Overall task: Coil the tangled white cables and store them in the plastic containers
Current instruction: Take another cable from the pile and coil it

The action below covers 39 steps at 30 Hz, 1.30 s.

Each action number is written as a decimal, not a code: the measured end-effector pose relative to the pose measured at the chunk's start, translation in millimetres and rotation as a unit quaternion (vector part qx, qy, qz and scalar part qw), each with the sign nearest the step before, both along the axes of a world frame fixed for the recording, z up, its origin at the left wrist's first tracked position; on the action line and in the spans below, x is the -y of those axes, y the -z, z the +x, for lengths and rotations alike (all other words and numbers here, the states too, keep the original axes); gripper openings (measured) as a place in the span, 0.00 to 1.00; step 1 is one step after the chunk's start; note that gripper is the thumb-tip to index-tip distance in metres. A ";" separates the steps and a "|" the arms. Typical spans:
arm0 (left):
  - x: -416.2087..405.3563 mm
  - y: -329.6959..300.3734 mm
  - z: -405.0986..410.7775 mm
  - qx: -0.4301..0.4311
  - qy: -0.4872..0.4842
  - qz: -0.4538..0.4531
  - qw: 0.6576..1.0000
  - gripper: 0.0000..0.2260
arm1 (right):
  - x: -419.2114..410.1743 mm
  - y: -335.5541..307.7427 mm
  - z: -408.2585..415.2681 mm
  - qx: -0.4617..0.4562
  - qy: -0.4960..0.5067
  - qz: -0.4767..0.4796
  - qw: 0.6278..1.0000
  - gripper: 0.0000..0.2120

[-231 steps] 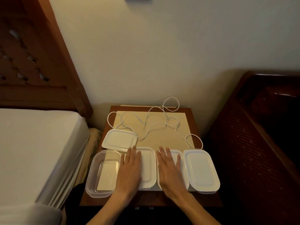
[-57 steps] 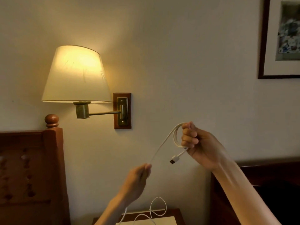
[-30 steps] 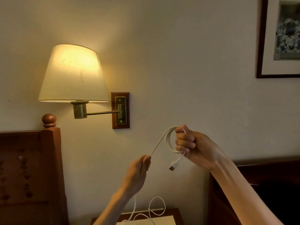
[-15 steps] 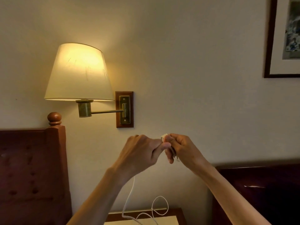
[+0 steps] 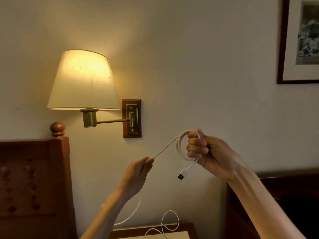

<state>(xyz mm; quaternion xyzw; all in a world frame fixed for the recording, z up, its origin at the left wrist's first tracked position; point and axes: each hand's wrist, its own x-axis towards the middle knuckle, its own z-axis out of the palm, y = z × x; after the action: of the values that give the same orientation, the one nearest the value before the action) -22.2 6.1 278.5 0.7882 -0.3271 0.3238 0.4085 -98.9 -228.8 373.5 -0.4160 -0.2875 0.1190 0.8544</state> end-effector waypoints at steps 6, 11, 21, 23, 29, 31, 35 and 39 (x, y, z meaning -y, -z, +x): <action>23.0 13.3 -54.5 -0.020 -0.093 0.313 0.945 0.23 | -14.9 16.6 13.0 0.107 0.242 -0.176 0.948 0.17; 28.7 -38.9 -86.8 0.135 -0.088 0.288 0.944 0.20 | -42.1 52.0 16.3 0.229 0.321 -0.335 0.856 0.15; -10.2 -49.6 -33.1 0.178 -0.042 0.167 0.969 0.19 | -43.5 54.6 4.4 0.058 0.099 -0.255 0.960 0.19; -23.0 -43.3 -20.0 0.160 -0.036 0.128 0.978 0.18 | -36.6 46.9 0.2 0.002 0.049 -0.180 0.982 0.16; -62.2 27.5 14.9 0.009 -0.123 0.009 0.992 0.27 | -17.7 24.7 -8.4 -0.011 0.005 -0.029 1.000 0.12; -53.0 38.5 2.3 -0.076 -0.158 0.100 0.979 0.22 | -21.4 21.2 -6.1 0.007 0.036 -0.037 0.999 0.12; -7.5 9.8 -54.1 -0.114 -0.078 0.387 0.912 0.20 | -44.7 34.7 6.0 0.126 0.221 -0.190 0.948 0.13; 4.7 -39.1 -89.6 -0.012 0.052 0.356 0.933 0.17 | -61.3 54.8 7.1 0.218 0.307 -0.336 0.863 0.12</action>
<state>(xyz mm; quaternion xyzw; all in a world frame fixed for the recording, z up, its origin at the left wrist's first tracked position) -111.8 1.4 317.6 0.8676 -0.4566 0.1549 0.1216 -91.8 -167.5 318.7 -0.7604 -0.2673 -0.1534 0.5717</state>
